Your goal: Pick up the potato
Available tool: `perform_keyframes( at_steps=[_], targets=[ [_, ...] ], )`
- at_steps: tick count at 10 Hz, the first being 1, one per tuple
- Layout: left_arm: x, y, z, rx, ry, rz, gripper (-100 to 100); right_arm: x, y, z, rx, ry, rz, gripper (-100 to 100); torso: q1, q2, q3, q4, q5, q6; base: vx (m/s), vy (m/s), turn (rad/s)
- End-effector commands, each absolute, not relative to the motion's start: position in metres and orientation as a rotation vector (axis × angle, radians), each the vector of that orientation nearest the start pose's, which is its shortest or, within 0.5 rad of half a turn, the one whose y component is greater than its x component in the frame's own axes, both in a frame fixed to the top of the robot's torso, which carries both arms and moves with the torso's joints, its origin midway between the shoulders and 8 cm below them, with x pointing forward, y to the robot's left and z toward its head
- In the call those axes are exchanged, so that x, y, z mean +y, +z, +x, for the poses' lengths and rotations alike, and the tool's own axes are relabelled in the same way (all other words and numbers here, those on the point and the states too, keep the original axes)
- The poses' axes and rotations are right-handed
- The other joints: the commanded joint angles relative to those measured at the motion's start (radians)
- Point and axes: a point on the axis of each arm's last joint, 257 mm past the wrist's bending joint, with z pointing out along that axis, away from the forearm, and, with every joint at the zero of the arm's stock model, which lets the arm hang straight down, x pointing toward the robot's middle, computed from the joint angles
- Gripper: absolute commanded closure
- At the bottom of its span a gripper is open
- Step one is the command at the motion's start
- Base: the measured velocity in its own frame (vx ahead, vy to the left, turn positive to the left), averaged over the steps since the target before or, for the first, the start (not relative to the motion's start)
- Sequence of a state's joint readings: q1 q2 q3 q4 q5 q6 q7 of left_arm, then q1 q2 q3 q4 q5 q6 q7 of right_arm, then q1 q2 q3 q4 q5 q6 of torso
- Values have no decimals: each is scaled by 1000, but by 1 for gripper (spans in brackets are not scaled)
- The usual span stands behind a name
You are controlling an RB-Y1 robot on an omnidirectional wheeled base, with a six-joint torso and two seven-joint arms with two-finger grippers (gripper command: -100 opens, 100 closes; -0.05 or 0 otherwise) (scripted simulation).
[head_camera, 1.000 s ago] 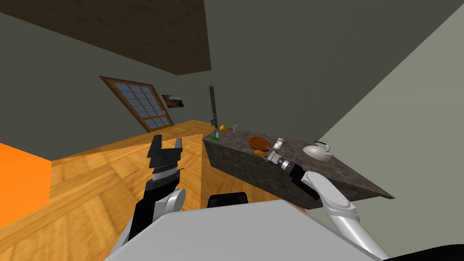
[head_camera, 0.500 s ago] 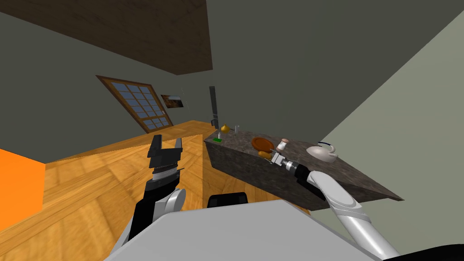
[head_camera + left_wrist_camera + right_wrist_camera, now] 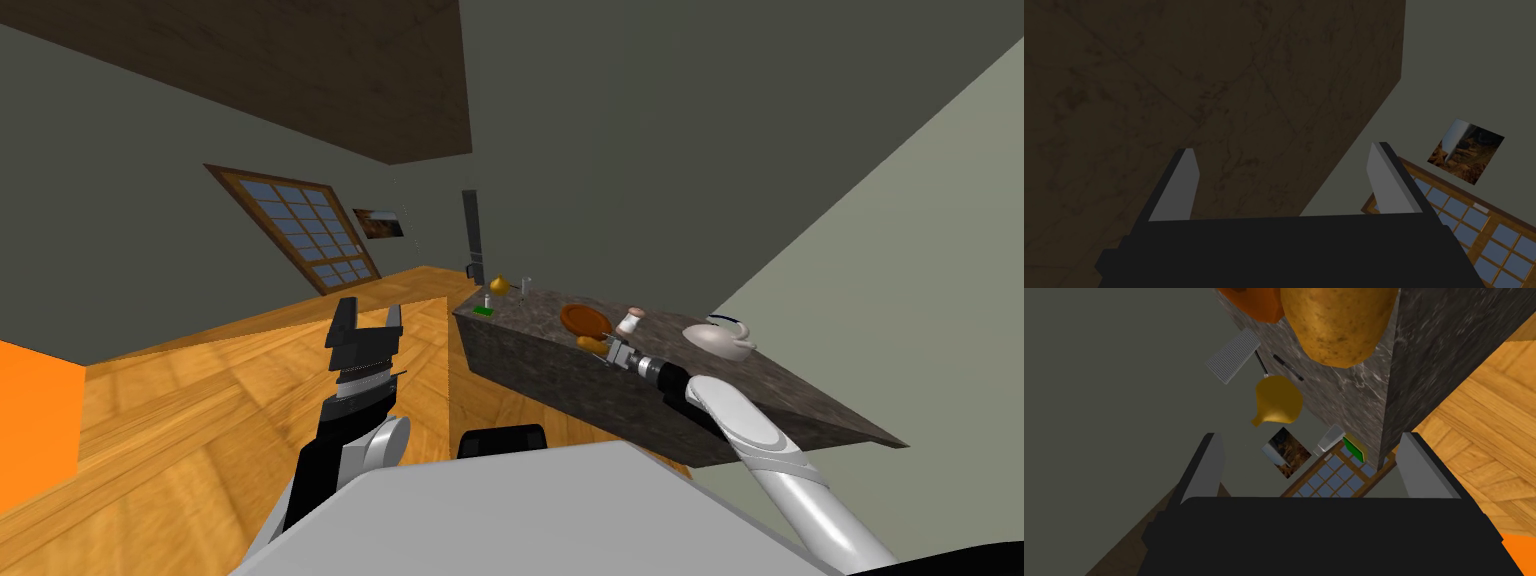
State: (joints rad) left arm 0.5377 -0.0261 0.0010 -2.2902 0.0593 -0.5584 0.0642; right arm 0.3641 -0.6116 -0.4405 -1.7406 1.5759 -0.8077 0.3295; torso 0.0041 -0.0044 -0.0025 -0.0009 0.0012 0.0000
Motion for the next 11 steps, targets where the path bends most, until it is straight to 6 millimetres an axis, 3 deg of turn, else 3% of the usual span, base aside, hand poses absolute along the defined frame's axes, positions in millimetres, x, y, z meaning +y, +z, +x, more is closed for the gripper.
perform_keyframes(
  at_steps=[1,4,7,8,11],
  targets=[
    [292,28,327,507,-1388,-705,0,-445,-252,385,1705,-441,-1183,-100,0,0,0,0,0,0,62,70,-15],
    [292,28,327,507,-1388,-705,0,-485,-263,375,1767,-538,-1278,-100,1,1,0,0,0,0,55,92,-19],
    [292,28,327,507,-1388,-705,0,-509,-271,367,1807,-605,-1346,-100,0,0,0,0,0,0,57,76,-21],
    [292,28,327,507,-1388,-705,0,-527,-274,361,1837,-643,-1383,-100,-1,0,0,0,0,0,65,79,-25],
    [292,28,327,507,-1388,-705,0,-548,-279,353,1873,-695,-1437,-100,-1,0,0,0,0,0,56,65,-20]
  ],
)
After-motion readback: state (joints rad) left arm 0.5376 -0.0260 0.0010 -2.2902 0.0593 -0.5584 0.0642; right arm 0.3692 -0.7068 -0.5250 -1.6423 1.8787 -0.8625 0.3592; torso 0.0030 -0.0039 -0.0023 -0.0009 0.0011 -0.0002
